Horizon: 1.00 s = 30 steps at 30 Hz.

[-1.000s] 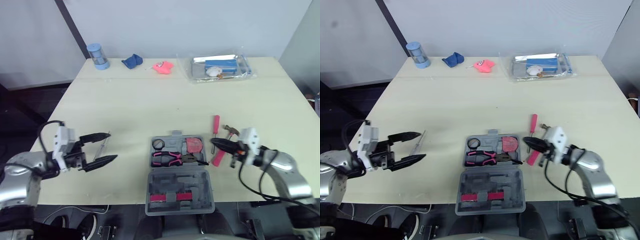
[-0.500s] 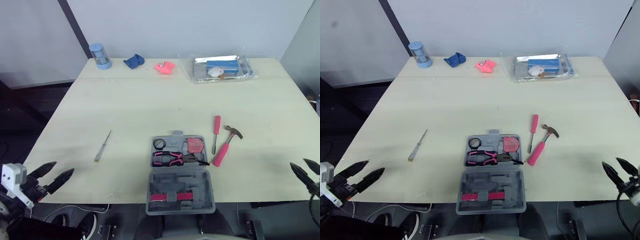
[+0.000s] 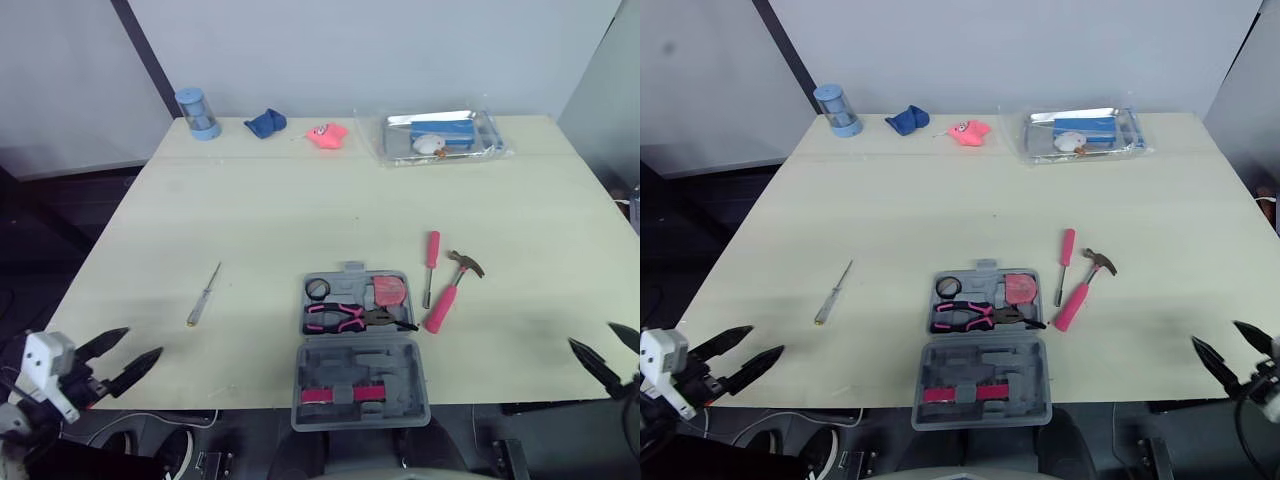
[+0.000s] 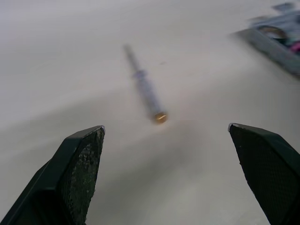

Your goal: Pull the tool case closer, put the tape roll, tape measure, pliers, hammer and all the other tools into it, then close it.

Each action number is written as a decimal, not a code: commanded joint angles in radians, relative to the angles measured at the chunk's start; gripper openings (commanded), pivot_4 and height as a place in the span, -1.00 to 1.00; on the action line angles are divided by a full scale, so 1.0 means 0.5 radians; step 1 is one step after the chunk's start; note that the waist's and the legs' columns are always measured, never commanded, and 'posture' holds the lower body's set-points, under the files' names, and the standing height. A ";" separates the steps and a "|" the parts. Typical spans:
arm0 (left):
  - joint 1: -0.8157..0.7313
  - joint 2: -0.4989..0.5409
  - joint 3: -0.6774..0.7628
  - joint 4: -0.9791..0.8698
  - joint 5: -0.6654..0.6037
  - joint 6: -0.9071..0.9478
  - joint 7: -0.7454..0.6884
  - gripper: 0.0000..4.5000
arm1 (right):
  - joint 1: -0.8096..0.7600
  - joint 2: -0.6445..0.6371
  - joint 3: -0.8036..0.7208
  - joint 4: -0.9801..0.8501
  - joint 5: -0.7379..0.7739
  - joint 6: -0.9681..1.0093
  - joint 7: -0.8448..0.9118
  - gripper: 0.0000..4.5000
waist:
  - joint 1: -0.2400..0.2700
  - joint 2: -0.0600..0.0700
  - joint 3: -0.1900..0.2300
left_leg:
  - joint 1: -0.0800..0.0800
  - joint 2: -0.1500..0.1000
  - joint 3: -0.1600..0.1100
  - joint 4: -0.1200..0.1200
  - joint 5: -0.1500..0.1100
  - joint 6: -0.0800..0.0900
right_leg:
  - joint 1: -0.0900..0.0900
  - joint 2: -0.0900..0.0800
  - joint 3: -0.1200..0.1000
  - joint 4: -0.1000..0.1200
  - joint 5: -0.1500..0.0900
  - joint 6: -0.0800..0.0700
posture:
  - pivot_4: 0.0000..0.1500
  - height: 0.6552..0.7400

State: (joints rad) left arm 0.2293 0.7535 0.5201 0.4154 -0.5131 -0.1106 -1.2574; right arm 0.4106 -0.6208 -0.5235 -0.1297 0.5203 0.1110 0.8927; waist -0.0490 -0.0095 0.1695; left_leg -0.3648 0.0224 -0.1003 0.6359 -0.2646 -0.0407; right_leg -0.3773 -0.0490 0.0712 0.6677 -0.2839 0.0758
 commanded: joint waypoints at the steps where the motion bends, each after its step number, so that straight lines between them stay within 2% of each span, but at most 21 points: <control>1: -0.020 -0.003 -0.141 -0.273 -0.007 0.068 -0.066 1.00 | -0.083 -0.084 0.175 -0.255 -0.004 0.112 0.037 0.96 | 0.012 0.000 0.000 | 0.000 0.000 0.000 0.000 0.000 0.000 | 0.000 0.000 0.000 0.000 0.000 0.000 | 1.00 1.00; 2: -0.043 0.000 -0.187 -0.322 -0.004 0.085 -0.078 1.00 | -0.119 -0.109 0.242 -0.293 -0.017 0.136 0.057 0.96 | 0.013 0.000 0.000 | -0.001 0.000 0.000 0.000 0.000 0.000 | 0.000 0.000 0.000 -0.001 0.000 0.000 | 1.00 1.00; 3: -0.079 0.003 -0.246 -0.361 0.009 0.094 -0.098 0.89 | -0.174 -0.136 0.330 -0.328 -0.034 0.165 0.083 0.99 | 0.015 0.000 0.000 | -0.001 0.000 0.000 0.000 0.000 0.000 | 0.000 0.000 0.000 -0.001 0.000 0.000 | 1.00 1.00; 5: -0.139 0.014 -0.339 -0.401 0.042 0.108 -0.133 0.68 | -0.271 -0.178 0.476 -0.358 -0.081 0.205 0.115 0.76 | 0.018 0.000 0.000 | -0.001 0.000 0.000 0.000 0.000 0.000 | 0.000 0.000 0.000 -0.002 0.000 0.000 | 1.00 1.00; 6: -0.163 0.023 -0.380 -0.413 0.056 0.113 -0.154 0.43 | -0.318 -0.196 0.543 -0.360 -0.103 0.224 0.130 0.62 | 0.017 0.000 0.000 | -0.002 0.000 -0.001 0.000 0.000 0.000 | 0.000 0.000 -0.001 -0.002 0.001 0.001 | 1.00 1.00; 7: -0.187 0.032 -0.416 -0.416 0.072 0.114 -0.171 0.30 | -0.363 -0.208 0.600 -0.357 -0.115 0.241 0.144 0.41 | 0.017 0.000 0.000 | -0.002 0.000 -0.001 0.000 0.000 0.000 | 0.000 0.000 -0.001 -0.003 0.001 0.001 | 1.00 1.00; 8: -0.217 0.044 -0.464 -0.405 0.109 0.092 -0.198 0.30 | -0.422 -0.209 0.663 -0.355 -0.127 0.263 0.149 0.41 | 0.016 -0.001 0.000 | -0.002 0.000 -0.001 0.000 0.000 0.000 | 0.000 0.000 -0.001 -0.003 0.001 0.001 | 1.00 1.00; 9: -0.253 0.055 -0.516 -0.389 0.142 0.071 -0.236 0.04 | -0.477 -0.216 0.736 -0.358 -0.147 0.280 0.171 0.20 | 0.014 0.000 0.001 | -0.003 0.000 -0.001 0.000 0.000 0.000 | 0.000 0.000 -0.001 -0.005 0.001 0.001 | 1.00 1.00; 10: -0.288 0.062 -0.559 -0.371 0.165 0.059 -0.266 -0.06 | -0.521 -0.225 0.802 -0.357 -0.172 0.294 0.189 0.07 | 0.013 0.000 0.001 | -0.004 0.000 -0.001 0.000 0.000 0.000 | 0.000 0.001 -0.001 -0.005 0.001 0.001 | 1.00 1.00; 14: -0.465 0.069 -0.734 -0.249 0.255 0.008 -0.402 -0.97 | -0.719 -0.248 1.077 -0.274 -0.349 0.280 0.261 -0.83 | 0.014 0.000 0.001 | -0.005 0.000 -0.002 0.000 0.000 0.000 | -0.001 0.001 -0.002 -0.006 0.001 0.001 | 1.00 1.00; 15: -0.512 0.074 -0.787 -0.194 0.304 -0.053 -0.445 -1.00 | -0.771 -0.261 1.153 -0.244 -0.414 0.258 0.287 -0.97 | 0.014 0.000 0.001 | -0.005 0.000 -0.002 0.000 0.000 0.000 | -0.001 0.001 -0.003 -0.006 0.001 0.001 | 1.00 1.00; 22: -0.723 0.036 -0.947 0.087 0.417 -0.240 -0.564 -1.00 | -0.973 -0.253 1.443 -0.038 -0.676 0.138 0.353 -0.97 | 0.014 0.000 0.001 | -0.010 0.000 -0.005 0.000 0.000 0.000 | -0.003 0.001 -0.005 -0.007 0.001 0.001 | 1.00 1.00; 30: -0.868 -0.047 -1.057 0.291 0.464 -0.307 -0.611 -1.00 | -1.113 -0.205 1.598 0.130 -0.848 0.054 0.381 -0.97 | 0.013 0.000 0.001 | -0.009 -0.001 -0.007 0.001 0.000 0.000 | -0.003 0.001 -0.007 -0.006 0.001 0.000 | 1.00 1.00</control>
State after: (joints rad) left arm -0.1876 0.7360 0.0026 0.5357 -0.2938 -0.2471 -1.5391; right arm -0.1202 -0.7345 0.2624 -0.0643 0.1120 0.1644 1.0802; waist -0.0424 -0.0095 0.1702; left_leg -0.3694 0.0221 -0.1040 0.6362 -0.2645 -0.0407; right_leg -0.3788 -0.0486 0.0673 0.6645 -0.2833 0.0761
